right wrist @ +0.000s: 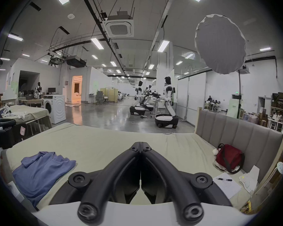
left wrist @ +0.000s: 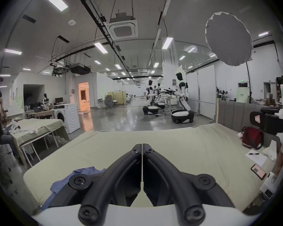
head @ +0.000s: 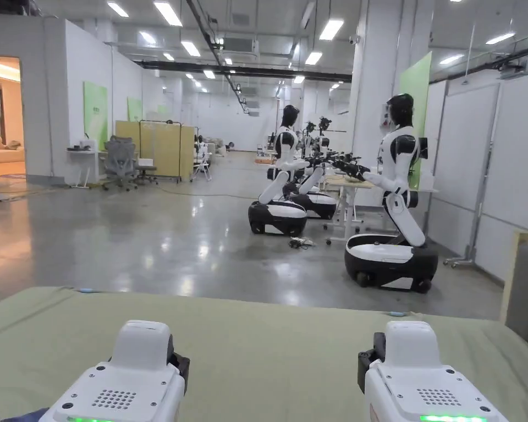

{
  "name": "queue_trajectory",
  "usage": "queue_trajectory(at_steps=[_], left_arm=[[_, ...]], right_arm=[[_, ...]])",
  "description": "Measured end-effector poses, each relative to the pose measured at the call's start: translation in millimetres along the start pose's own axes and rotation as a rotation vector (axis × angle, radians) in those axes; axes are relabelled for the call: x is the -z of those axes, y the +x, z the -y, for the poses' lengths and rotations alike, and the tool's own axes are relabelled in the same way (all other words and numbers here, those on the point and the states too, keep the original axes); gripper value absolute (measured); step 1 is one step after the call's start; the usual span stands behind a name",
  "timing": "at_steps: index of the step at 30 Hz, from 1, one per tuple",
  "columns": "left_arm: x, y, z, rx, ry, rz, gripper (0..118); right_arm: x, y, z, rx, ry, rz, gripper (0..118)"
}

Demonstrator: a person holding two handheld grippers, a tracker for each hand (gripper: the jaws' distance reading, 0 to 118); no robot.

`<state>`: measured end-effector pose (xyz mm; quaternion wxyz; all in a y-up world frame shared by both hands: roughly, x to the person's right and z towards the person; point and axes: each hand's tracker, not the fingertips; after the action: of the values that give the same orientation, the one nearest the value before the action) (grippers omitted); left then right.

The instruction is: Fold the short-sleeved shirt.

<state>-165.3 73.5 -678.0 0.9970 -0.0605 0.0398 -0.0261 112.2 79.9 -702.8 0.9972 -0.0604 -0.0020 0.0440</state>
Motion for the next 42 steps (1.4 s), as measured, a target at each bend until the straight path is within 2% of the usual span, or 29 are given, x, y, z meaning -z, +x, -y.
queue_trajectory(at_steps=[4, 6, 8, 11, 14, 21, 22, 23, 24, 25, 27, 32, 33, 36, 38, 39, 40, 42], left_arm=[[-13.9, -40.6, 3.7, -0.016, -0.013, -0.099, 0], [-23.3, -72.0, 9.6, -0.036, -0.049, -0.159, 0], [-33.3, -97.5, 16.5, -0.021, -0.067, -0.23, 0], [-41.8, -134.4, 30.7, -0.033, -0.119, -0.276, 0], [-30.7, -164.4, 44.6, -0.032, -0.239, -0.304, 0], [66.6, -231.1, 94.2, -0.154, -0.577, -0.158, 0], [84.9, -239.7, 106.4, -0.187, -0.638, -0.129, 14], [98.3, -244.4, 114.0, -0.214, -0.656, -0.112, 44], [116.0, -245.4, 124.5, -0.19, -0.685, -0.133, 101], [132.6, -242.9, 136.7, -0.166, -0.715, -0.151, 118], [154.3, -240.0, 157.3, -0.158, -0.706, -0.138, 116], [210.4, -209.9, 236.5, -0.153, -0.847, -0.141, 117], [227.9, -222.6, 236.1, -0.163, -0.872, -0.134, 116], [246.5, -217.5, 271.3, -0.136, -0.954, -0.146, 105], [237.3, -220.8, 260.4, -0.15, -0.89, -0.14, 104], [233.8, -219.9, 255.3, -0.155, -0.887, -0.14, 86], [227.5, -219.0, 248.3, -0.161, -0.823, -0.124, 62], [228.8, -226.3, 248.7, -0.167, -0.831, -0.139, 8]], right_arm=[[5.3, -41.3, 1.4, 0.009, -0.016, -0.142, 4], [9.1, -77.4, 3.4, -0.007, -0.035, -0.219, 4], [6.5, -108.1, 2.2, 0.029, -0.055, -0.337, 4], [6.0, -145.2, 3.9, 0.062, -0.074, -0.433, 4], [7.2, -168.6, 10.1, 0.025, -0.08, -0.461, 4], [44.1, -190.2, 47.5, -0.015, -0.143, -0.47, 4], [49.9, -191.8, 52.9, -0.019, -0.159, -0.469, 4], [54.5, -193.2, 57.0, -0.021, -0.171, -0.467, 4], [54.7, -194.1, 57.1, -0.027, -0.188, -0.466, 4], [59.8, -195.9, 61.2, -0.033, -0.203, -0.464, 4], [70.0, -199.3, 69.7, -0.045, -0.225, -0.455, 4], [91.6, -204.8, 89.9, -0.081, -0.274, -0.432, 4], [95.0, -204.6, 92.9, -0.088, -0.283, -0.427, 4], [105.4, -202.2, 101.1, -0.103, -0.313, -0.412, 4], [108.4, -198.3, 104.1, -0.104, -0.326, -0.403, 4], [108.4, -195.6, 105.1, -0.102, -0.326, -0.402, 4], [107.5, -192.9, 103.9, -0.095, -0.328, -0.399, 4], [108.3, -187.2, 104.0, -0.075, -0.338, -0.401, 4]])
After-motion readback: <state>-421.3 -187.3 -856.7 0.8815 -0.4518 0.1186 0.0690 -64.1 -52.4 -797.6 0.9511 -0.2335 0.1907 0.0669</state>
